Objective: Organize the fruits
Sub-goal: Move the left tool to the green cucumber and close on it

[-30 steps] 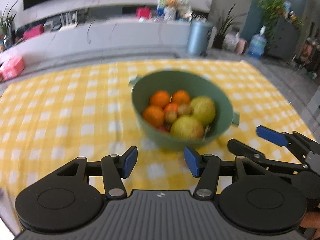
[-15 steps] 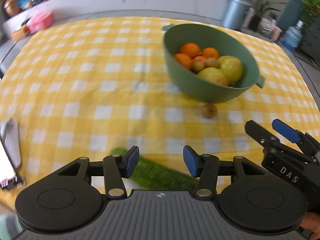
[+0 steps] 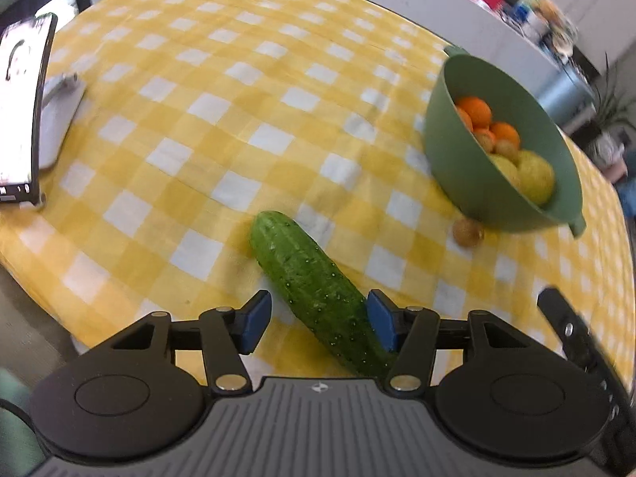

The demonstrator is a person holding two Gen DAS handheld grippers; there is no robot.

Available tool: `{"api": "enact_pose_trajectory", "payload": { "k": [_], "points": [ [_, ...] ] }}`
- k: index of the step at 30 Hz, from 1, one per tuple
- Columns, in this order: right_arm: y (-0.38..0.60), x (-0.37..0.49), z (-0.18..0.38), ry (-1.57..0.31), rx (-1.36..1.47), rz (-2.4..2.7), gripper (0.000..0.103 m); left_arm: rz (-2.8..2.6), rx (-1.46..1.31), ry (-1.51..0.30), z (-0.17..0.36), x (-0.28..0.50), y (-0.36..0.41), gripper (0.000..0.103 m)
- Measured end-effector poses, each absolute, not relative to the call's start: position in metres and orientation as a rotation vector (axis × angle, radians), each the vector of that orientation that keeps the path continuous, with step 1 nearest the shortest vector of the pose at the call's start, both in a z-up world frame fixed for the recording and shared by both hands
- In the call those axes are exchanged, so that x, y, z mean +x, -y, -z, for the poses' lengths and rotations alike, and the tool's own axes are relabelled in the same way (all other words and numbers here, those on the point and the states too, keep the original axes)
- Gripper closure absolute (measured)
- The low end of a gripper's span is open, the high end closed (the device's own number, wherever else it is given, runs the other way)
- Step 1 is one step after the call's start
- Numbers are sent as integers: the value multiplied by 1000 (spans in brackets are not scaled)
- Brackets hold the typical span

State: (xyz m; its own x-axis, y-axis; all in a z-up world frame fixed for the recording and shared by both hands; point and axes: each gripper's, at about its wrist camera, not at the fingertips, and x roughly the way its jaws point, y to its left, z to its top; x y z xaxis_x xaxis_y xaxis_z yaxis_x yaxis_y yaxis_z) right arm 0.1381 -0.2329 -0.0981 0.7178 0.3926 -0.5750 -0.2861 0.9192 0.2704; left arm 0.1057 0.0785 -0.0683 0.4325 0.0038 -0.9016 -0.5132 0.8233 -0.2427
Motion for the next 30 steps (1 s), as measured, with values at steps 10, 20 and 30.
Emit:
{"api": "enact_pose_trajectory", "payload": {
  "k": [10,20,30],
  "points": [
    [237,149,109,-712,184,-351,33,-385,-543,-1060,75,119,-67,35],
    [232,147,114,-767,223,-355,33,-352,-572,-1056,88,131,-66,36],
    [230,147,116,-804,257,-340,33,-195,-382,-1046,83,146,-49,49]
  ]
}}
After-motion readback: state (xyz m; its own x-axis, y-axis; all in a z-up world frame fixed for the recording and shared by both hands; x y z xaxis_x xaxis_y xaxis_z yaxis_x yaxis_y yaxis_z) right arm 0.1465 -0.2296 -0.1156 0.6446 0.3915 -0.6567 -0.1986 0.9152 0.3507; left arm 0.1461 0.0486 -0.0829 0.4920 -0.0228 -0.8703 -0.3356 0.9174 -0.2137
